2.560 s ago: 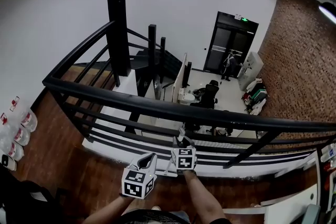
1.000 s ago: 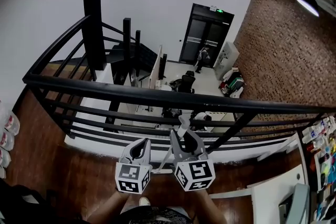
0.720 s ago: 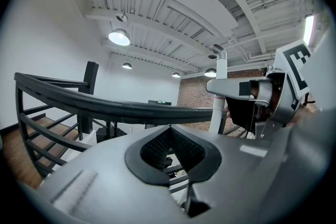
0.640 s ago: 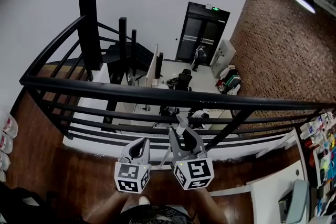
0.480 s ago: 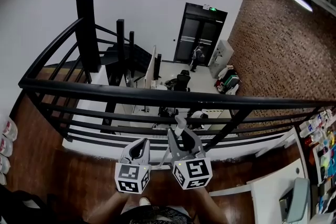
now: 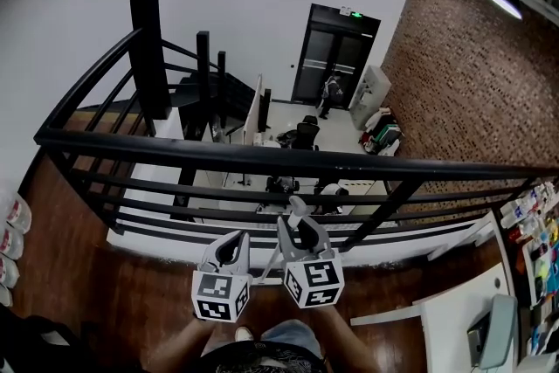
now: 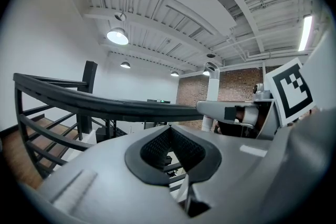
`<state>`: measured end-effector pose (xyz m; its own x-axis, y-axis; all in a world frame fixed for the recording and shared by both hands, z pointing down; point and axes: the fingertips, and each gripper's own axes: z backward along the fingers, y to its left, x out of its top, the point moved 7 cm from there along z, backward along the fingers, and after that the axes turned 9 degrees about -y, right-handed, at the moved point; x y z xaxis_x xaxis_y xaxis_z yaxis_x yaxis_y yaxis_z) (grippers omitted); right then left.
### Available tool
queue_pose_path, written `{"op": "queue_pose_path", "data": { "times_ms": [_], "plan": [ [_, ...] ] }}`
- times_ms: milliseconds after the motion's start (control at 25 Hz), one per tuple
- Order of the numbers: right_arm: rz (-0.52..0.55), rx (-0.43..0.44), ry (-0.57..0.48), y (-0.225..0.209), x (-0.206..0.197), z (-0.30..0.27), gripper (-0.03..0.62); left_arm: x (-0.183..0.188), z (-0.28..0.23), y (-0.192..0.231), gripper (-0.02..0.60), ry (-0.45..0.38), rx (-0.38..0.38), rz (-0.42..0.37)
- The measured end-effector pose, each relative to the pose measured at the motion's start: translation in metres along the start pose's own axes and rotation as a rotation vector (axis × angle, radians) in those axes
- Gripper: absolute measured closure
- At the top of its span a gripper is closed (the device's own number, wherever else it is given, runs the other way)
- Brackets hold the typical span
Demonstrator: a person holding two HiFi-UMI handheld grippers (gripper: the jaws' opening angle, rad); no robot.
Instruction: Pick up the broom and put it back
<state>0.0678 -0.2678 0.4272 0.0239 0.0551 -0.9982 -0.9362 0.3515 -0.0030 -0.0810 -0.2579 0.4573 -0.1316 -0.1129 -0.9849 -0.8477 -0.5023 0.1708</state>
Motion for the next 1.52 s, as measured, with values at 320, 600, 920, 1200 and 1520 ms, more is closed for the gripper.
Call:
{"op": "queue_pose_path", "data": {
  "times_ms": [320, 600, 920, 1200, 1520],
  "plan": [
    [-0.014, 0.009, 0.081, 0.017, -0.045, -0.016, 0.507, -0.003, 0.009, 0.012, 0.577, 0.011, 0.025, -0.003],
    [-0.045, 0.025, 0.122, 0.027, -0.081, -0.033, 0.507, -0.006, 0.012, 0.018, 0.577, 0.027, 0.046, -0.023],
    [-0.067, 0.051, 0.174, 0.028, -0.112, -0.06, 0.507, -0.01, -0.014, 0.028, 0.577, 0.044, 0.059, -0.011],
    [-0.081, 0.058, 0.261, 0.022, -0.15, -0.075, 0.507, -0.012, -0.027, 0.044, 0.577, 0.068, 0.099, -0.027],
    [-0.079, 0.088, 0.321, 0.021, -0.174, -0.11, 0.507, -0.013, -0.04, 0.059, 0.577, 0.086, 0.13, -0.031]
  ]
}}
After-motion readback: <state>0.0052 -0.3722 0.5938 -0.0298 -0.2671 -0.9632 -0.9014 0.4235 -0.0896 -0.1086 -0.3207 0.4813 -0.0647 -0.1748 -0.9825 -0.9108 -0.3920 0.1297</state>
